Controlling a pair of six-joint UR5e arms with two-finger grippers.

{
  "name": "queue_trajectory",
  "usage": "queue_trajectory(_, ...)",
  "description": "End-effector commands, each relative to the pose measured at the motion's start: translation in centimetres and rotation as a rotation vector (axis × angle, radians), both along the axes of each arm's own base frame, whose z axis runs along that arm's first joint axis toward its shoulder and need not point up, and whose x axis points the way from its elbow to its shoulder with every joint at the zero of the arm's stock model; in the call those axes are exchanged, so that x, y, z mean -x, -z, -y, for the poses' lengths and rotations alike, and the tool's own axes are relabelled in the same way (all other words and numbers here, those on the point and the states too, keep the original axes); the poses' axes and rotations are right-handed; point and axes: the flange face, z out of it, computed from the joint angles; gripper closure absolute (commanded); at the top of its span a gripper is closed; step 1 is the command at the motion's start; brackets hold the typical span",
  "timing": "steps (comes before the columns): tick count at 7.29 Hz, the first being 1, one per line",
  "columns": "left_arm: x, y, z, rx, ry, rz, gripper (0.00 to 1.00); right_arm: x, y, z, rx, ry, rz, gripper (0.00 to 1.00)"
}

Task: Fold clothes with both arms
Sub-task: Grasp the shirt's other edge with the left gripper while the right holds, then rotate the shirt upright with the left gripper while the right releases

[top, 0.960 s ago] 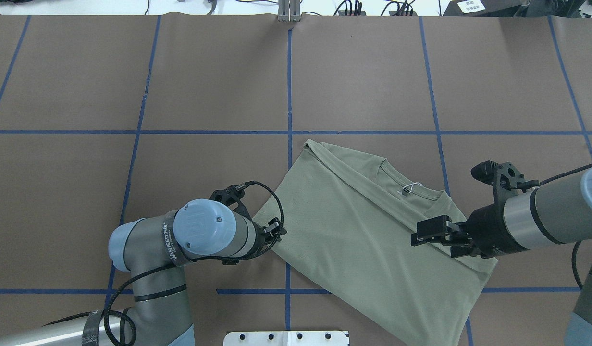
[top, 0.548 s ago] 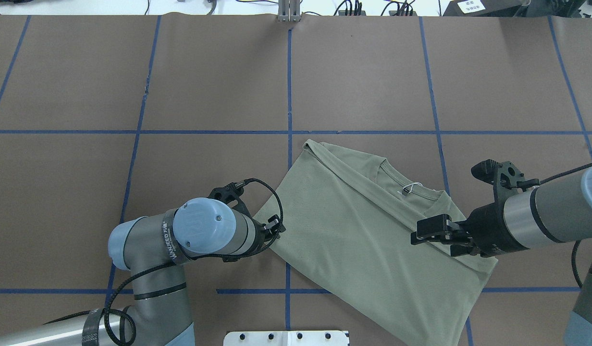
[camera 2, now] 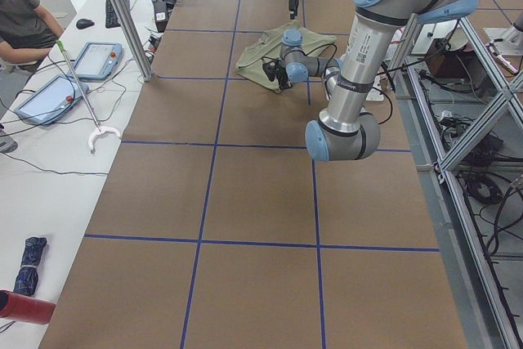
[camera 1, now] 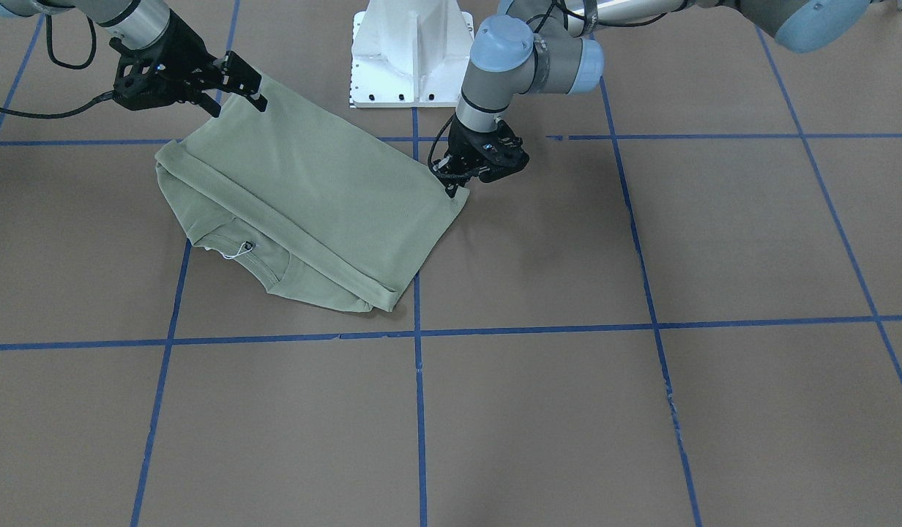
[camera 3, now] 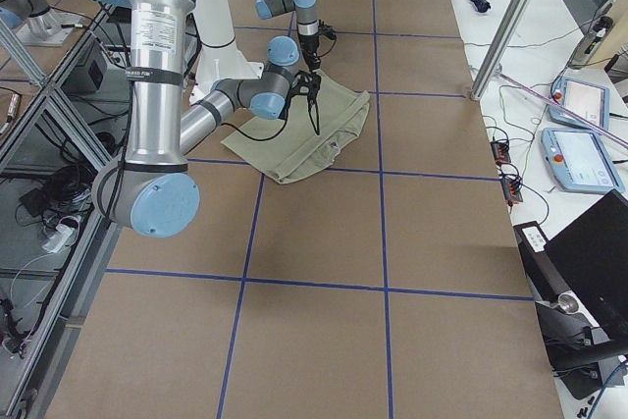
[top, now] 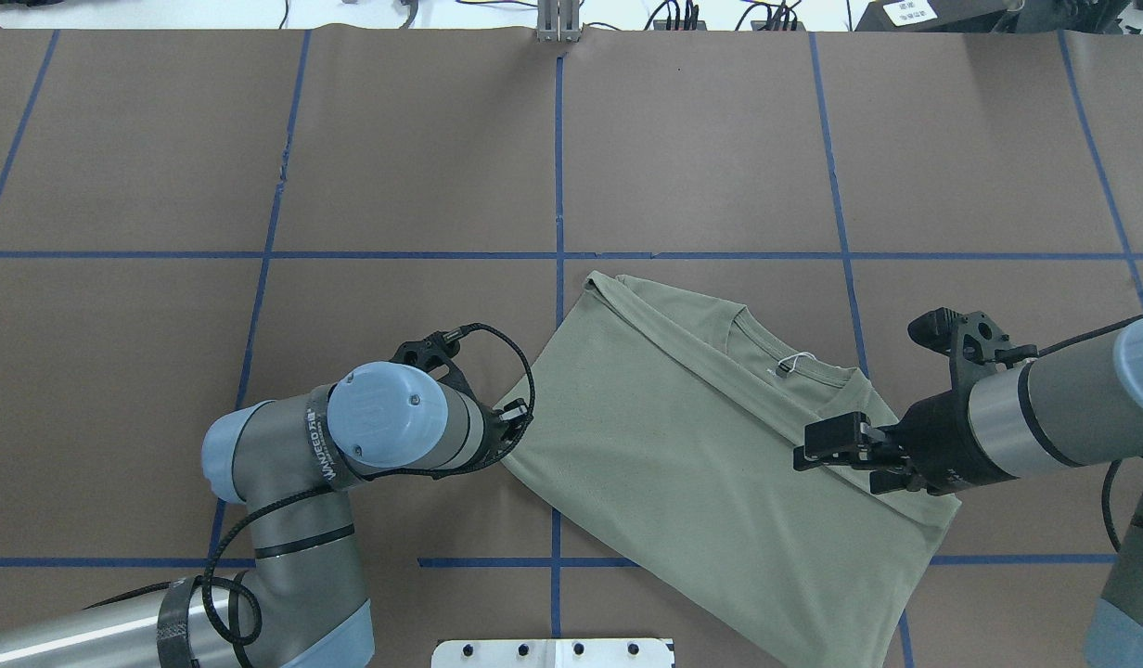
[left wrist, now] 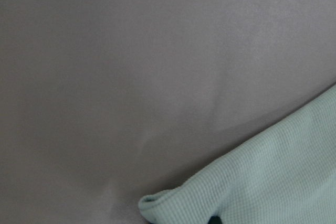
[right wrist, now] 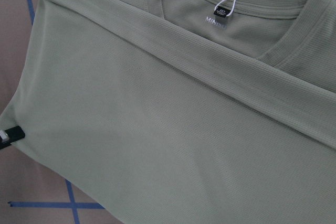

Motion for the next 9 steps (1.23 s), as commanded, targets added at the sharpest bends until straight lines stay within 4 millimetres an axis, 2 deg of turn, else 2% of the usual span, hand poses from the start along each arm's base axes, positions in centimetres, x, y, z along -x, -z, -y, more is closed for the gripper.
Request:
queue_trajectory(1, 2.3, 0.0, 3.4, -0.049, 0.008, 0.048, 1.0, 0.2, -0.4, 0.1, 0.003, -0.001, -0.007, 0.0)
queue_trajectory(2, 3.6, -0.5, 5.5, -0.066, 0.027, 0.066, 1.0, 0.3, -0.4, 0.2, 0.004, -0.005, -0.009, 0.0)
queue_trajectory(3, 5.5, -1.1, 8.6, -0.1, 0.048, 0.096, 1.0, 0.4, -0.5, 0.3, 0.002, -0.005, -0.01, 0.0)
queue_trajectory(4, 7.8, -1.9, 12.2, -0.139, 0.069, 0.128, 1.0, 0.5, -0.5, 0.4, 0.0, -0.009, -0.011, 0.0)
queue_trajectory(5, 8.8, -3.9, 15.7, -0.161, 0.089, 0.174, 1.0, 0.5, -0.2, 0.5, -0.003, -0.013, -0.005, 0.0)
queue_trajectory(6, 9.6, -4.4, 19.7, -0.203, 0.105, 0.193, 1.0, 0.7, 0.0, 0.5, -0.004, -0.011, -0.002, 0.0)
queue_trajectory(7, 8.7, -4.7, 23.5, -0.231, 0.121, 0.193, 1.0, 0.7, 0.0, 0.6, -0.005, -0.011, -0.001, 0.0)
queue_trajectory(9, 5.8, -4.0, 29.8, -0.278, 0.142, 0.198, 1.0, 0.8, -0.1, 0.7, -0.011, -0.025, -0.006, 0.0)
